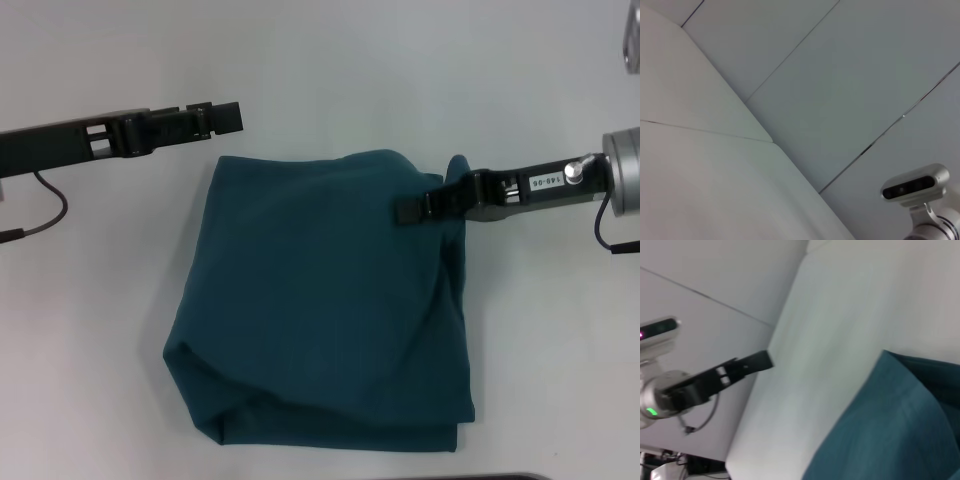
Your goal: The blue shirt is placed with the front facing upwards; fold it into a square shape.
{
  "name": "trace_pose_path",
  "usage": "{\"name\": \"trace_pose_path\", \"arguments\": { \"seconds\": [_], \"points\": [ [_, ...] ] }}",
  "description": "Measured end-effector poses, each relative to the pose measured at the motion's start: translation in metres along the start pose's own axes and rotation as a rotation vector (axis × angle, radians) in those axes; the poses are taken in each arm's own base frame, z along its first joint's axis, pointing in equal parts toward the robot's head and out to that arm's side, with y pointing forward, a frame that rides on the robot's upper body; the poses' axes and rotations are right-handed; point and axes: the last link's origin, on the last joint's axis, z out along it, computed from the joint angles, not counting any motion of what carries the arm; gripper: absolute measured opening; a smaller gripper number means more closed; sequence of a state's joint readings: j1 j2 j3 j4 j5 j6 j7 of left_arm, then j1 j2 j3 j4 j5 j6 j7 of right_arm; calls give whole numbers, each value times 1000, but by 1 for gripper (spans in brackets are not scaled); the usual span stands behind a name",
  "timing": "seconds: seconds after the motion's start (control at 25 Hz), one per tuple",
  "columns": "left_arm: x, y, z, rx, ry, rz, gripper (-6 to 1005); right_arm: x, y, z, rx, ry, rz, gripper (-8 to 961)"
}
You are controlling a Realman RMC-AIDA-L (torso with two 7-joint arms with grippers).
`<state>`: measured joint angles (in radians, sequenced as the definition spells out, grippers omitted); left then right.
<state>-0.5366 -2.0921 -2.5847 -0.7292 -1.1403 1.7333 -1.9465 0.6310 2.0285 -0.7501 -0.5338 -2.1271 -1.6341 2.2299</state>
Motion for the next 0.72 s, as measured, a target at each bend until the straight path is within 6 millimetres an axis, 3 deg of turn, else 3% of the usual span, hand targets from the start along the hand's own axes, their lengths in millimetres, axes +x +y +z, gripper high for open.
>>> {"name": "trace_pose_path", "arguments": {
  "seconds": [0.24,0.72],
  "points": [
    [-3,-1,0,-6,-2,-11,917,4,-14,0,71,-26,26,78],
    [-3,-1,0,-4,-1,-10,917,5,-23,2,120,-45,18,82]
  ]
}}
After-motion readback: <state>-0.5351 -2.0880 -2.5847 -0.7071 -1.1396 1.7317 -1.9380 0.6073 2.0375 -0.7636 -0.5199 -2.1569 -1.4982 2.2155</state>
